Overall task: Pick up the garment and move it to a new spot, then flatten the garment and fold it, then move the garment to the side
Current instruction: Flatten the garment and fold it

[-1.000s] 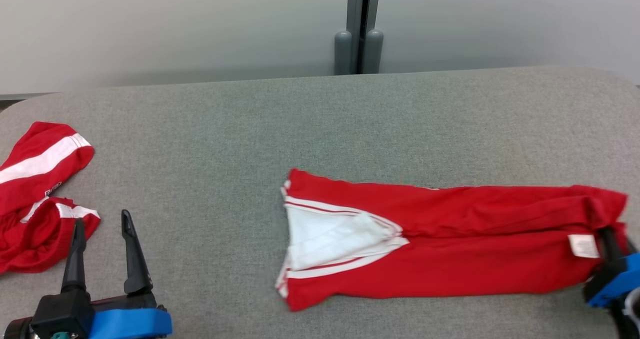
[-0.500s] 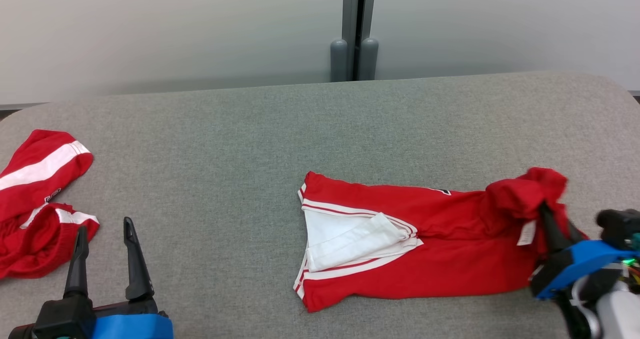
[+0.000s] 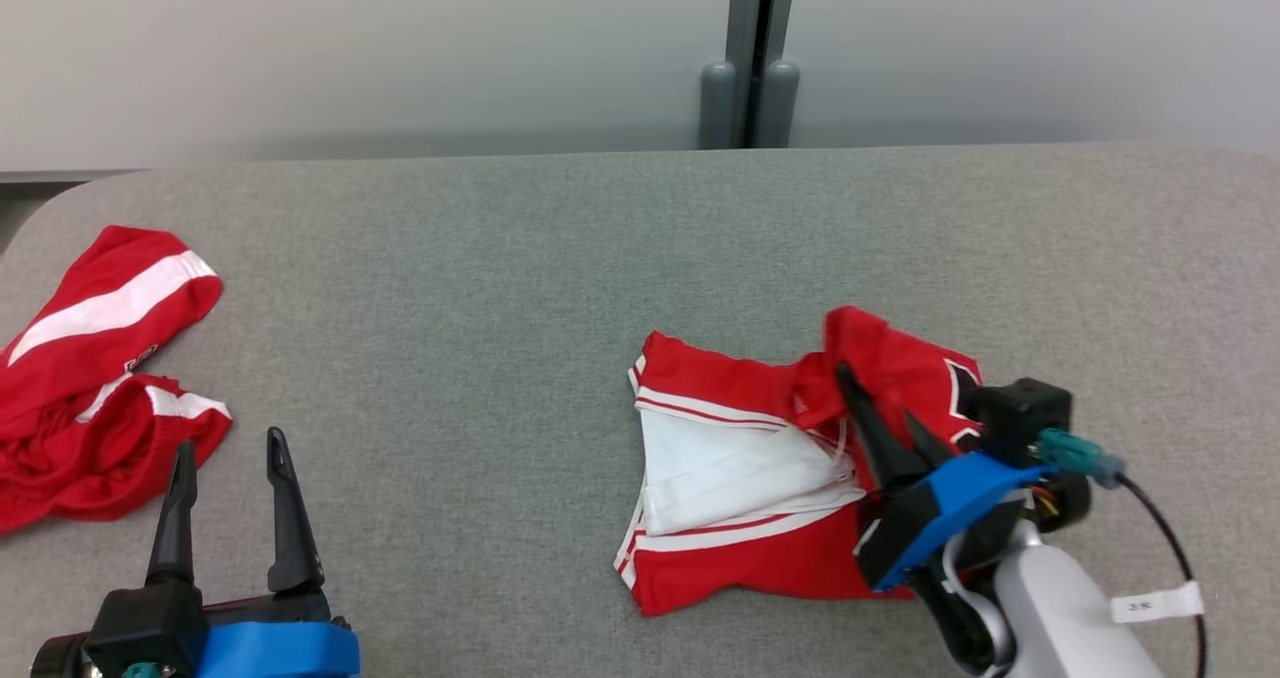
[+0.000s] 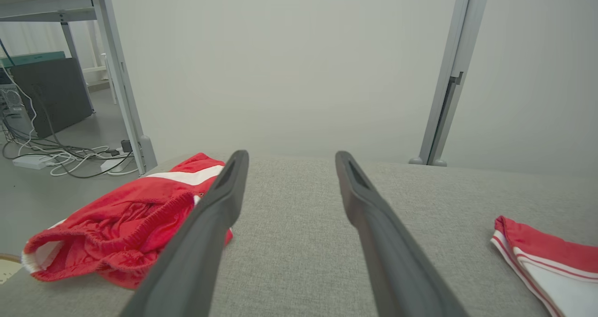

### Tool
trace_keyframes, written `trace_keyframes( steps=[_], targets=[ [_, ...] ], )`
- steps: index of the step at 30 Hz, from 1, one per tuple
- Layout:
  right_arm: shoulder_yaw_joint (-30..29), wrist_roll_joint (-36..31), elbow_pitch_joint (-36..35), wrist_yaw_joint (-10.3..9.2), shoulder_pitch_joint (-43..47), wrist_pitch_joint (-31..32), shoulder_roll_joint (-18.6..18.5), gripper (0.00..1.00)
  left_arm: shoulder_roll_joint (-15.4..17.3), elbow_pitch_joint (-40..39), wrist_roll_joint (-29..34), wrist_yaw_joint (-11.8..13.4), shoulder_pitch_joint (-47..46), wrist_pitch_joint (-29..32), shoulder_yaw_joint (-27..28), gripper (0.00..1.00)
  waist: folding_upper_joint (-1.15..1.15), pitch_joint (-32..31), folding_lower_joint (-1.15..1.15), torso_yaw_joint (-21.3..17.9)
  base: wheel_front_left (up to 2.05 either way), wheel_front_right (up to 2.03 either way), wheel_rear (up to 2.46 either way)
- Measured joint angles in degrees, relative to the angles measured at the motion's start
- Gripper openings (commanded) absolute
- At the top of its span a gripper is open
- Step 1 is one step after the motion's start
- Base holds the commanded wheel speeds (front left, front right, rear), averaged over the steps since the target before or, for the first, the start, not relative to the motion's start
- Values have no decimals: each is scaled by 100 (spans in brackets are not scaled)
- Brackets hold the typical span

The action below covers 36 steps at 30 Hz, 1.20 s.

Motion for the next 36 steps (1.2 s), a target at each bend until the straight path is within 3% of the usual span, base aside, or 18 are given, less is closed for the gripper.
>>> trace_keyframes(
  steps=[16,17,18,26,36],
  targets=[
    [1250,751,937,0,-736,-430,142,1,-7,147,4,-68,-225,0,-153,100,0,170,0,364,0,0,0],
    [1278,754,1028,-1,-765,-463,140,55,-7,151,-4,-65,-231,0,-164,100,0,168,0,368,0,0,0],
    [1303,783,1107,-1,-787,-501,138,100,-7,158,-14,-64,-235,-1,-178,100,0,164,0,371,0,0,0],
    [1160,602,1329,0,-877,-1048,144,100,-7,180,-42,-43,-191,0,-183,100,0,31,0,237,0,0,0],
    [-133,-200,378,0,-187,-1319,-333,100,-10,148,-30,-51,-42,0,-218,100,0,-255,0,-125,0,0,0]
  ],
)
